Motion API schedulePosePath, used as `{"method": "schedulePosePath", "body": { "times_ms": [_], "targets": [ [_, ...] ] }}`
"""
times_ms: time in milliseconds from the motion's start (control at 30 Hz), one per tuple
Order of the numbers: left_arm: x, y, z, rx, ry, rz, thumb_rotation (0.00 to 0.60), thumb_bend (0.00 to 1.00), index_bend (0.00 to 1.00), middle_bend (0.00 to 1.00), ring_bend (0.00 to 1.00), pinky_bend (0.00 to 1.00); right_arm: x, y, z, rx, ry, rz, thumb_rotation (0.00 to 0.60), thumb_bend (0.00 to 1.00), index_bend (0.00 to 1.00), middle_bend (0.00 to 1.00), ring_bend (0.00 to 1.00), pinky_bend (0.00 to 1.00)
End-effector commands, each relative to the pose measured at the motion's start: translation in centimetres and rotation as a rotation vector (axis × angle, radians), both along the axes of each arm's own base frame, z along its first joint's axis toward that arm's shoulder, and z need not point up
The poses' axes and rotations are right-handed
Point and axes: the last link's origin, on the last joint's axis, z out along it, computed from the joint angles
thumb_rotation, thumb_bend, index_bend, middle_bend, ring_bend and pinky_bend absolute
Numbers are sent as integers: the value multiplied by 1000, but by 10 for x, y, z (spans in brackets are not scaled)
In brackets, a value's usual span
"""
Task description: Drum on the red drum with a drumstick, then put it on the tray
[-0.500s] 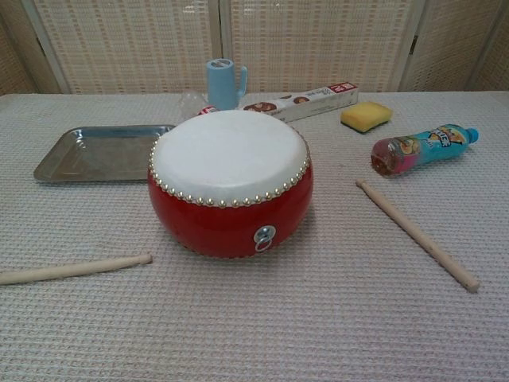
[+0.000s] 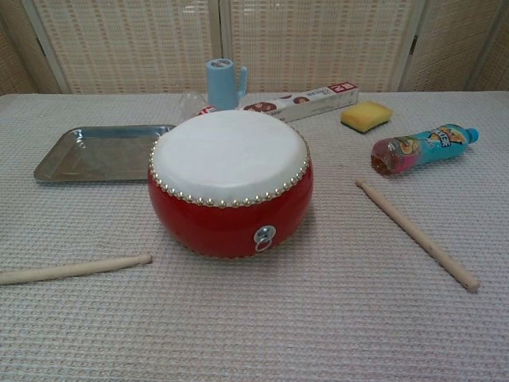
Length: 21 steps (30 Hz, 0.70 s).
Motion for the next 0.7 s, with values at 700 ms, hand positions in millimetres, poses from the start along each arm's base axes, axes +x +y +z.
{"method": "schedulePosePath", "body": {
  "times_ms": [700],
  "targets": [
    [61,36,-124,-349,3,-31,600,356,410,207,78,52,-5,2,7,-1,-15,-6,600,234,0,55,0,0]
  ]
}}
